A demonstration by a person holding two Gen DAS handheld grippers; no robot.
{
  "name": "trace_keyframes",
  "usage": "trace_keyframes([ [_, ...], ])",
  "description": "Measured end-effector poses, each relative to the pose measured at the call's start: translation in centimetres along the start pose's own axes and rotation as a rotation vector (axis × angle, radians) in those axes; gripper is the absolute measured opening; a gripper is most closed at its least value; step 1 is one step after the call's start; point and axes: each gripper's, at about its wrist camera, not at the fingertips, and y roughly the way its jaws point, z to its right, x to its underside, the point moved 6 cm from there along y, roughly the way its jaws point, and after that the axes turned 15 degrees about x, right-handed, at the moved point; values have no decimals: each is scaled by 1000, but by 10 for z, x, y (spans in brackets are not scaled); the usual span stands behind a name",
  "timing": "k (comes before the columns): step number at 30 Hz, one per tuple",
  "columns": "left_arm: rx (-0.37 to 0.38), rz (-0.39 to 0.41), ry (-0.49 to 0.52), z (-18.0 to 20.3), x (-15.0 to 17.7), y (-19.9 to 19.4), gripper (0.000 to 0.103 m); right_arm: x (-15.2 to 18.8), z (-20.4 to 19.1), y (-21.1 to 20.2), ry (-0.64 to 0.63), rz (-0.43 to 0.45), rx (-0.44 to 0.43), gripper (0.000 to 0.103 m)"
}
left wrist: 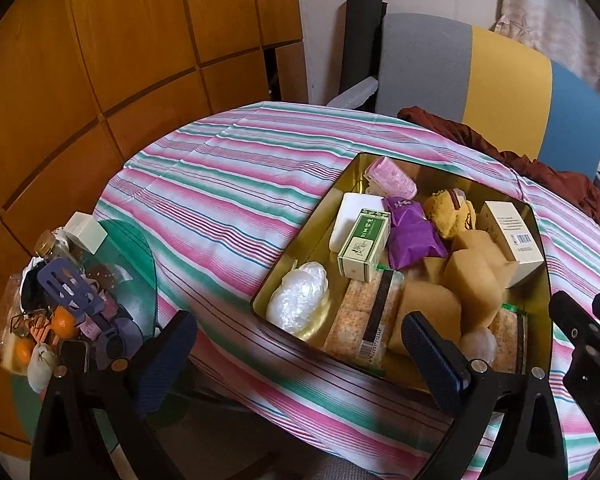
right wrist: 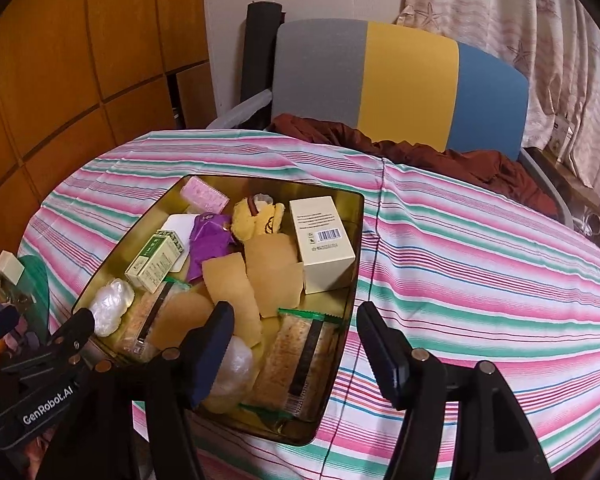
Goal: Organize objects
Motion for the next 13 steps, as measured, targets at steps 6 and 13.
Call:
trace_keyframes([
  [6,20,-1,15,7,0,-1,103,1,2,1,7,0,8,65],
  [13,14,-1,40,15,3,-1,103,2,7,3,19,-1,7,65],
])
